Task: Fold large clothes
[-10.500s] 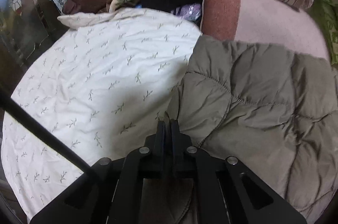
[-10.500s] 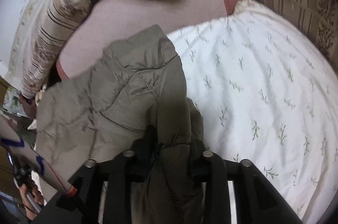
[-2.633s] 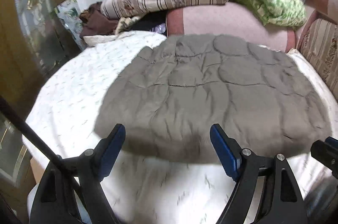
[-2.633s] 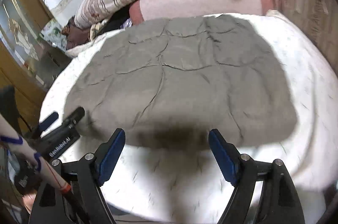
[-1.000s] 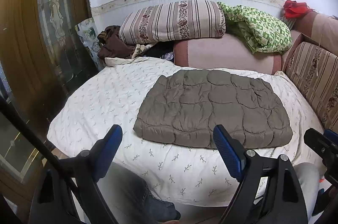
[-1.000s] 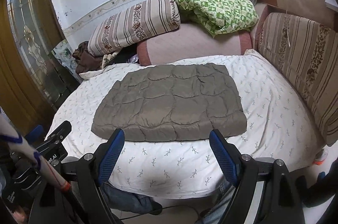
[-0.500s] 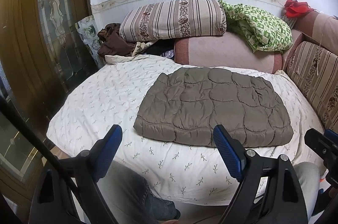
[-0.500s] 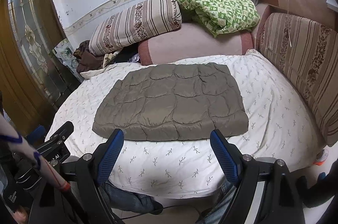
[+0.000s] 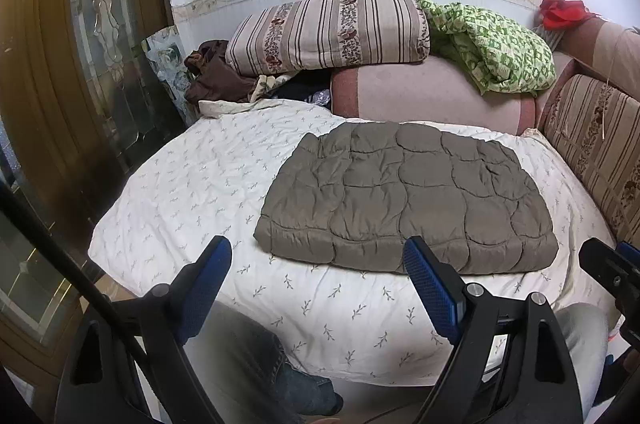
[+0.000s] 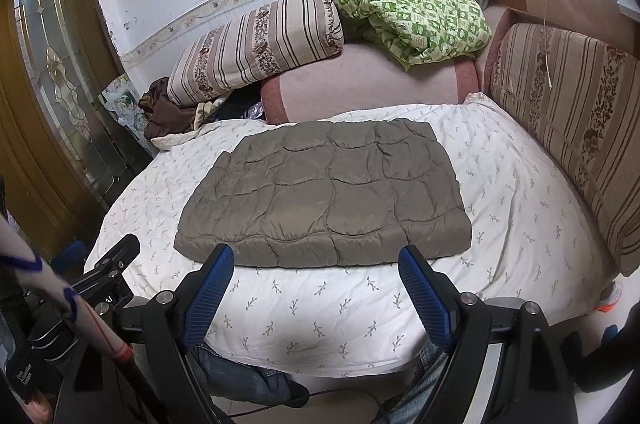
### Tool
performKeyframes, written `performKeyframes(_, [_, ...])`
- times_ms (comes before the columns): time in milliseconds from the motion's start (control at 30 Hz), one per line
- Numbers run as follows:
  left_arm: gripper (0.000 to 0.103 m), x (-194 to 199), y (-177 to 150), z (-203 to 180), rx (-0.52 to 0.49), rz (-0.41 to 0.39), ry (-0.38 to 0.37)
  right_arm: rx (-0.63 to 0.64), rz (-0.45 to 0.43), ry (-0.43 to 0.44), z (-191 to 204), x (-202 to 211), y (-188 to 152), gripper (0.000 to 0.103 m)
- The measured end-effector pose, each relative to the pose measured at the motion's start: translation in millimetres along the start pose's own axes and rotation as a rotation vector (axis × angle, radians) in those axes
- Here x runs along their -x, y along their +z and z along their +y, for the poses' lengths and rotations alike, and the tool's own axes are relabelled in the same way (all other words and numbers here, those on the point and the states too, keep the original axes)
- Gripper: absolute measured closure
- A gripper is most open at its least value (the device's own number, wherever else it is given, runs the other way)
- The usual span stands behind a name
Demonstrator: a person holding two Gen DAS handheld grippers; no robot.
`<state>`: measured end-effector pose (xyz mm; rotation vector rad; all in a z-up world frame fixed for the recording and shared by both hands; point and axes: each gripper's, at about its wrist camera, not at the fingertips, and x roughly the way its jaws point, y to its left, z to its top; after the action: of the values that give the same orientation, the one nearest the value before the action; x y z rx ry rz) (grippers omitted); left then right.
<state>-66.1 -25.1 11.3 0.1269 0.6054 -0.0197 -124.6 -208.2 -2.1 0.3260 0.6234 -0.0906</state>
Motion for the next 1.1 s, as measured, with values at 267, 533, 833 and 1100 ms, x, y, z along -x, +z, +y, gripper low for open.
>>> performKeyframes(267, [0.016, -3, 0, 0, 0.004, 0.004, 0.001, 0.002, 0.007, 0.009, 3, -6, 0, 0.015])
performKeyframes(533, [0.016, -9, 1, -2, 0.01, 0.016, -0.001, -0.006, 0.005, 0.009, 3, -8, 0, 0.015])
performKeyframes(833, [0.016, -12, 3, -4, 0.009, 0.02, -0.004, -0.003, 0.004, 0.009, 6, -11, 5, 0.015])
performKeyframes(1100, [0.016, -18, 4, -1, 0.005, 0.03, -0.015, -0.012, 0.01, 0.012, 2, -16, 7, 0.015])
